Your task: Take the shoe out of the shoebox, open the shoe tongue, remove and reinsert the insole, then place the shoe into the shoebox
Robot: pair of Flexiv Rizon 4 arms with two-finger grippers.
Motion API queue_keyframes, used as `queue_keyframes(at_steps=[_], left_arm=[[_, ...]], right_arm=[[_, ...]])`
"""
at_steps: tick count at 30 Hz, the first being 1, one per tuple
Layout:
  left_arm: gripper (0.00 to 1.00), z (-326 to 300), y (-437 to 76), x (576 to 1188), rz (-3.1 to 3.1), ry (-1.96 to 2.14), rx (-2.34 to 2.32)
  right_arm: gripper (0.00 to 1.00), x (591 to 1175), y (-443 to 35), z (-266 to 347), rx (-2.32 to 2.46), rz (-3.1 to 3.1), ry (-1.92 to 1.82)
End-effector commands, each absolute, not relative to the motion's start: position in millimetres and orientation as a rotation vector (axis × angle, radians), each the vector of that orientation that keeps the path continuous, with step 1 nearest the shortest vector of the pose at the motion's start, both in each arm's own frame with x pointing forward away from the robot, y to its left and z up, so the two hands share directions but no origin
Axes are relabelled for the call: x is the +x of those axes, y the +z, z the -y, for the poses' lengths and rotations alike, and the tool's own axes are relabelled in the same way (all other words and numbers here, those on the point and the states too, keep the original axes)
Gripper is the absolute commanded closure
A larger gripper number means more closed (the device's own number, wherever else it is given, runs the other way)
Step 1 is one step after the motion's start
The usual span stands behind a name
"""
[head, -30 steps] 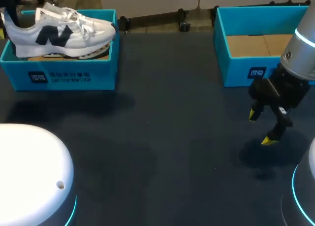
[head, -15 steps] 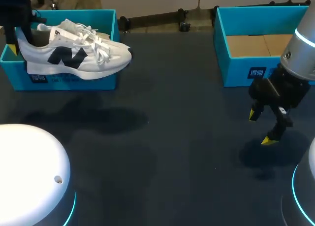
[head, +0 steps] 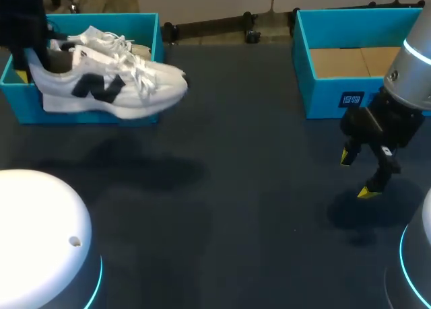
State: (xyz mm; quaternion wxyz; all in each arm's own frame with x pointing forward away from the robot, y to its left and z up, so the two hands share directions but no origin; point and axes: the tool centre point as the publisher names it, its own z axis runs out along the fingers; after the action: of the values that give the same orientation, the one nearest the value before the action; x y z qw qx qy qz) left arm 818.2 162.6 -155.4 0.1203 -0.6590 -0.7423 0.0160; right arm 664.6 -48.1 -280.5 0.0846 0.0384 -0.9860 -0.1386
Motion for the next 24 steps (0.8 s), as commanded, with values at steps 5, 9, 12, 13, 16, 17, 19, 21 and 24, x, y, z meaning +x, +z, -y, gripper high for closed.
queue_keyframes(at_steps=[5, 9, 12, 13, 16, 17, 19, 21, 24], left_arm=[[1.00, -129, -174, 781, 2.125, 0.156, -1.884], [1.00, -106, -190, 763, 2.141, 0.121, -1.872], [1.00, -91, -200, 752, 2.162, 0.109, -1.866], [1.00, -85, -204, 748, 2.150, 0.114, -1.858], [1.00, -63, -221, 739, 2.130, 0.112, -1.861], [1.00, -57, -226, 736, 2.126, 0.113, -1.860], [1.00, -46, -236, 730, 2.084, 0.145, -1.872], [1.00, -36, -247, 723, 2.097, 0.110, -1.873], [1.00, -24, -258, 714, 2.083, 0.113, -1.859]], right_arm=[[0.00, 664, -281, 48, 0.115, 2.942, -0.411], [0.00, 664, -281, 48, 0.115, 2.942, -0.411], [0.00, 664, -281, 48, 0.115, 2.942, -0.411], [0.00, 664, -281, 48, 0.115, 2.942, -0.411], [0.00, 664, -281, 48, 0.115, 2.942, -0.411], [0.00, 664, -281, 48, 0.115, 2.942, -0.411], [0.00, 664, -281, 48, 0.115, 2.942, -0.411], [0.00, 664, -281, 48, 0.115, 2.942, -0.411], [0.00, 664, -281, 48, 0.115, 2.942, -0.411]])
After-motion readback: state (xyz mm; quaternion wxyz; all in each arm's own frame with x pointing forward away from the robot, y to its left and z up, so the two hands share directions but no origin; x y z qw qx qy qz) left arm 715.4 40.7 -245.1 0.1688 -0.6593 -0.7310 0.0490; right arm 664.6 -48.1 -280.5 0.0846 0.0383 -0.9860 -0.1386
